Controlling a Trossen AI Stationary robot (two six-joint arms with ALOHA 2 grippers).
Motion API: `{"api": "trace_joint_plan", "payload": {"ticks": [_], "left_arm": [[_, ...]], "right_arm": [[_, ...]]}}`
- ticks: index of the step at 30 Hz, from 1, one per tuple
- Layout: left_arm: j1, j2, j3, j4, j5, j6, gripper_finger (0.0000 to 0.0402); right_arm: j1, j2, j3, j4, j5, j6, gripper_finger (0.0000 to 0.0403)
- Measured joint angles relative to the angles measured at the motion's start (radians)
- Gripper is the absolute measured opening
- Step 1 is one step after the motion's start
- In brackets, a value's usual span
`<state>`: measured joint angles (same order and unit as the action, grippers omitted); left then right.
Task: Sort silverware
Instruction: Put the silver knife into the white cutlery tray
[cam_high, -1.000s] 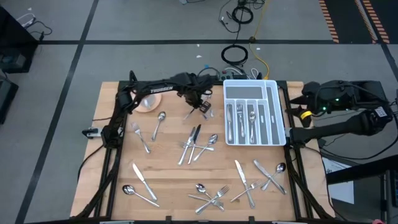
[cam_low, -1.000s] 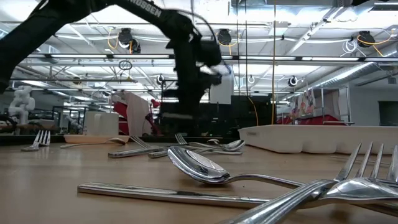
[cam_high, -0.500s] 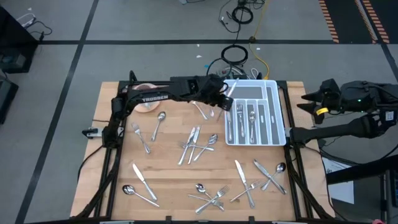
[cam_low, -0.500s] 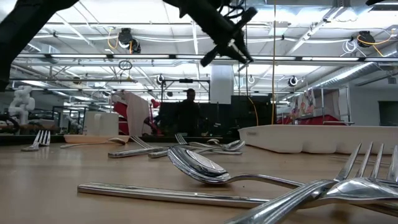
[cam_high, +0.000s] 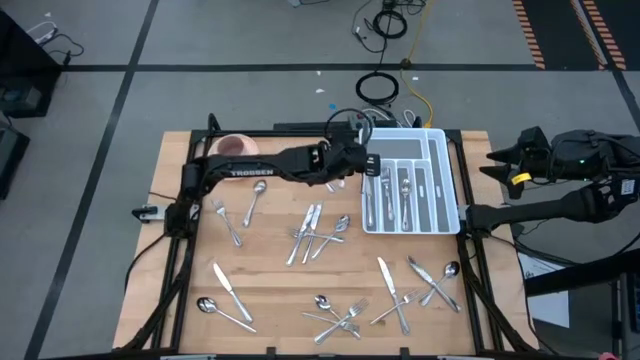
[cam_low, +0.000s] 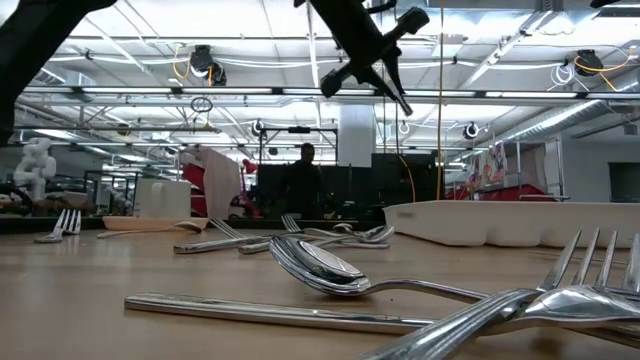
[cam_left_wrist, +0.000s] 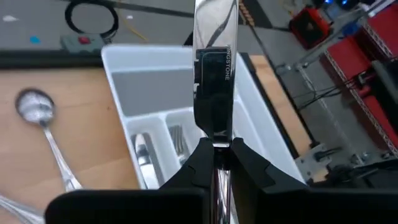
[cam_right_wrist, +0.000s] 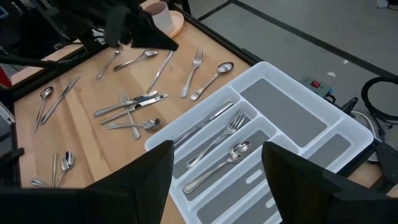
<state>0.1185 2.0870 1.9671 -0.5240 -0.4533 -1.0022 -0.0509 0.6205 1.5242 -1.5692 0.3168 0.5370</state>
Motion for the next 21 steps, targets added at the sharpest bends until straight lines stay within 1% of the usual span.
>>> {"api": "trace_joint_plan", "payload": {"ticks": [4, 11, 19, 21], "left_arm": [[-0.010, 0.051, -0.001, 0.004, 0.008, -0.024, 0.0029], [-0.004, 0.117, -0.002, 0.029, 0.074, -0.072, 0.0029], [-0.002, 0.173, 0.000, 0.087, 0.085, -0.118, 0.0029], [-0.001, 0.183, -0.001, 0.071, 0.094, -0.119, 0.0029]], "right_arm": [[0.000, 0.000, 0.000, 0.000, -0.001, -0.011, 0.0238], [0.000, 0.000, 0.000, 0.000, -0.005, -0.030, 0.0238], [0.000, 0.000, 0.000, 0.000, -0.007, -0.044, 0.0238], [0.000, 0.000, 0.000, 0.000, -0.008, -0.057, 0.0238]]}}
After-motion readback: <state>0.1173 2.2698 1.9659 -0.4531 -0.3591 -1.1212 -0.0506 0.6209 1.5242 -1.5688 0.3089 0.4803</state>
